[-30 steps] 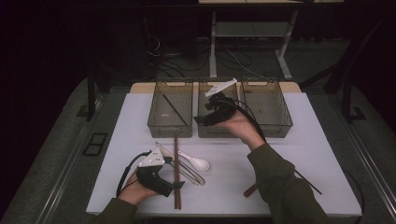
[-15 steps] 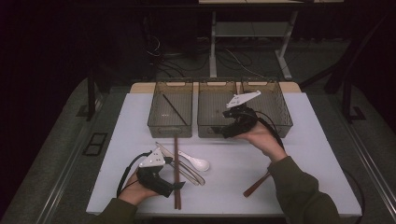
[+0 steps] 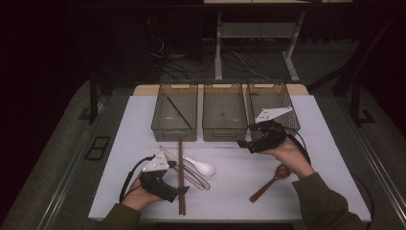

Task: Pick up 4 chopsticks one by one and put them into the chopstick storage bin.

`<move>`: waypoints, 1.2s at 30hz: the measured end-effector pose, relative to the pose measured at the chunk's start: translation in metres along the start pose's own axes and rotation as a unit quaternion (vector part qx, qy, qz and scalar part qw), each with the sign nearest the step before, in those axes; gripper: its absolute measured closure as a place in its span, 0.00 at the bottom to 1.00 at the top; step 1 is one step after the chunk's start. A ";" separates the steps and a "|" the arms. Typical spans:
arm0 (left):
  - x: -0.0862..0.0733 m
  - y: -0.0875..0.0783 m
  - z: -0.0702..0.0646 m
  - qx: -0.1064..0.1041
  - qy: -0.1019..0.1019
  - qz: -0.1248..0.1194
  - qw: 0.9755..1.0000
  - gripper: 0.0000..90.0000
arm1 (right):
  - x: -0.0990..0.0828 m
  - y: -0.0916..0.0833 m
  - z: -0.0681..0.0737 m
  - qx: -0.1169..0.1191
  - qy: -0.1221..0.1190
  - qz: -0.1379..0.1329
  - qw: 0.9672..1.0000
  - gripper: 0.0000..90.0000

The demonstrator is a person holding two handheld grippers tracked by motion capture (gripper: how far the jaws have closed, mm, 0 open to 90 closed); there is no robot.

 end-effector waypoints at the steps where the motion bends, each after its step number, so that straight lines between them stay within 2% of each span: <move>1: 0.000 0.000 0.000 0.000 0.000 0.000 1.000 0.00 | -0.004 -0.003 0.000 -0.001 0.003 -0.001 1.000 0.24; 4: 0.000 0.000 -0.001 0.001 0.001 -0.001 1.000 0.00 | -0.012 -0.010 -0.002 -0.006 0.002 0.000 1.000 0.24; 21: 0.000 0.000 0.000 0.001 0.000 0.000 1.000 0.00 | -0.065 -0.055 -0.013 -0.023 0.036 -0.008 0.999 0.26; 26: -0.001 0.000 0.000 0.002 -0.001 0.001 1.000 0.00 | -0.081 -0.066 -0.017 -0.031 0.058 -0.008 0.998 0.28; 33: -0.001 0.001 -0.001 0.002 -0.003 0.002 1.000 0.00 | -0.105 -0.082 -0.027 -0.045 0.088 -0.013 0.995 0.40; 36: 0.000 0.001 -0.002 0.000 -0.002 0.002 1.000 0.00 | -0.114 -0.086 -0.030 -0.053 0.095 -0.007 0.994 0.45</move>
Point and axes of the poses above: each handheld gripper's, and its own axes: y roughly forward along the jaws, x roughly out of its top, z roughly to its left, the point moved 8 cm from there along y, roughly forward along the jaws, and after that the axes turned 12 degrees about x, right-handed, at the moved point
